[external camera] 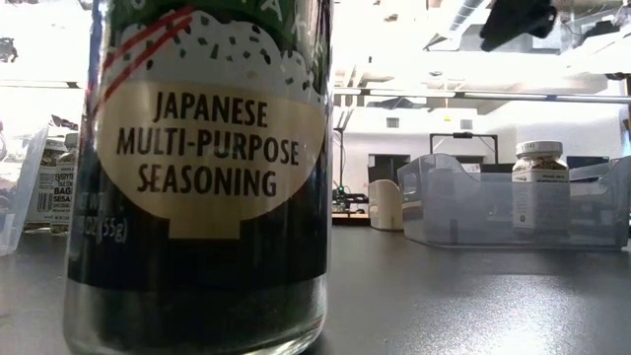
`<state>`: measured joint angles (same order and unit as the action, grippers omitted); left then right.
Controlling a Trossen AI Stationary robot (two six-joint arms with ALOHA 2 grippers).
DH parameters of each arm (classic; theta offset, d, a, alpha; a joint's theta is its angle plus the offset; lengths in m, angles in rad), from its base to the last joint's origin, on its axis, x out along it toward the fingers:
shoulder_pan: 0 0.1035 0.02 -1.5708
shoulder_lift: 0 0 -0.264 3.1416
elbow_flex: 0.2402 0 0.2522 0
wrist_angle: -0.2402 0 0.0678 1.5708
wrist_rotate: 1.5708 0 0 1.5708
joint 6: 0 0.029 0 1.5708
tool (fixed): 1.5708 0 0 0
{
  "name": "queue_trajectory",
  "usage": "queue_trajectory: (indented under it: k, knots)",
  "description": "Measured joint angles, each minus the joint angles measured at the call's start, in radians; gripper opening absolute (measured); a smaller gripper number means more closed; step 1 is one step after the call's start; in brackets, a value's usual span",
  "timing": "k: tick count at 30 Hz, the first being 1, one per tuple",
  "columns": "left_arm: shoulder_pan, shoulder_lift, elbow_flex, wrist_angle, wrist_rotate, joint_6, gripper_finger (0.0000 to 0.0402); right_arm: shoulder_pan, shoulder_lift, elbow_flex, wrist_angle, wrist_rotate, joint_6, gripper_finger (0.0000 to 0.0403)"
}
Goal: Sort spices by type
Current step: Put the center left white spice bottle in the black bin
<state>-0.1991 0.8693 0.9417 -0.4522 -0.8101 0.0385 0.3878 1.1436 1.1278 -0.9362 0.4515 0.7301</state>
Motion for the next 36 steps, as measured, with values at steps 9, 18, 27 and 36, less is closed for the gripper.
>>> queue_trajectory:
  k: [9,18,27,36]
  knots:
    - [0.014,0.053,0.000,0.000,0.033,-0.217,0.0289,-0.047,-0.002,0.000,0.018,-0.001,-0.120,0.0123]
    - [0.056,0.109,0.000,0.018,0.009,-0.202,0.0289,-0.080,-0.002,0.000,0.018,-0.004,-0.233,0.0123]
    - [0.057,0.194,0.000,0.018,0.006,-0.222,0.0298,-0.117,-0.003,0.000,0.018,-0.005,-0.341,0.0123]
    - [0.055,0.278,0.014,0.019,0.000,-0.287,0.0370,-0.116,-0.015,0.000,0.014,-0.005,-0.347,0.0123]
